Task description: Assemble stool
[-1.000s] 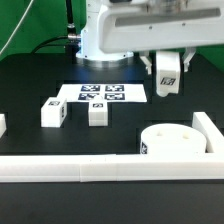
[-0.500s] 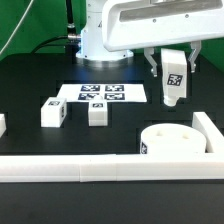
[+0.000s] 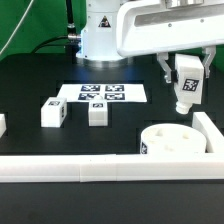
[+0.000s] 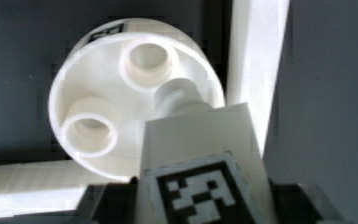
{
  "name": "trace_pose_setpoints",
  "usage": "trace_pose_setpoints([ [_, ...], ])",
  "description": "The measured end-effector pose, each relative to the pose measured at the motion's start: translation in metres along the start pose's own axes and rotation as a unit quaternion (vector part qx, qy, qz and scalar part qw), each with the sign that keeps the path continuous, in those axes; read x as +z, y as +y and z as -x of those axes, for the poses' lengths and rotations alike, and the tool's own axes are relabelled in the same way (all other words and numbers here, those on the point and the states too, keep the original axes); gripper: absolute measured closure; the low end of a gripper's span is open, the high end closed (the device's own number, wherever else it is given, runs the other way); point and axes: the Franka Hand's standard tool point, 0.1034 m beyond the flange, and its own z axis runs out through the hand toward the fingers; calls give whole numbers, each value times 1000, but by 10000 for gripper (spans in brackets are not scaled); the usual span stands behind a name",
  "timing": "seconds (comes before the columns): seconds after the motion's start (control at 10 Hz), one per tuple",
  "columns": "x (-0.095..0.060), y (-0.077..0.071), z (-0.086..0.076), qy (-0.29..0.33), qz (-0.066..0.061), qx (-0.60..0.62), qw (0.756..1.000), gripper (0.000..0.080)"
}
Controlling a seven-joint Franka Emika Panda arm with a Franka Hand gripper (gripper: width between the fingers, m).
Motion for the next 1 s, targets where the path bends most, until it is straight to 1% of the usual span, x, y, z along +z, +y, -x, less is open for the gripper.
trace_pose_setpoints([
  [0.1,5,-3,-3,0,-2,-4,1000,476],
  [0.3,17,-10,-29,13,-8,-24,1000,476],
  [0.8,20,-7,-30,12,-8,-38,999,476],
  [1.0,28,0,-37,13,-14,-31,999,476],
])
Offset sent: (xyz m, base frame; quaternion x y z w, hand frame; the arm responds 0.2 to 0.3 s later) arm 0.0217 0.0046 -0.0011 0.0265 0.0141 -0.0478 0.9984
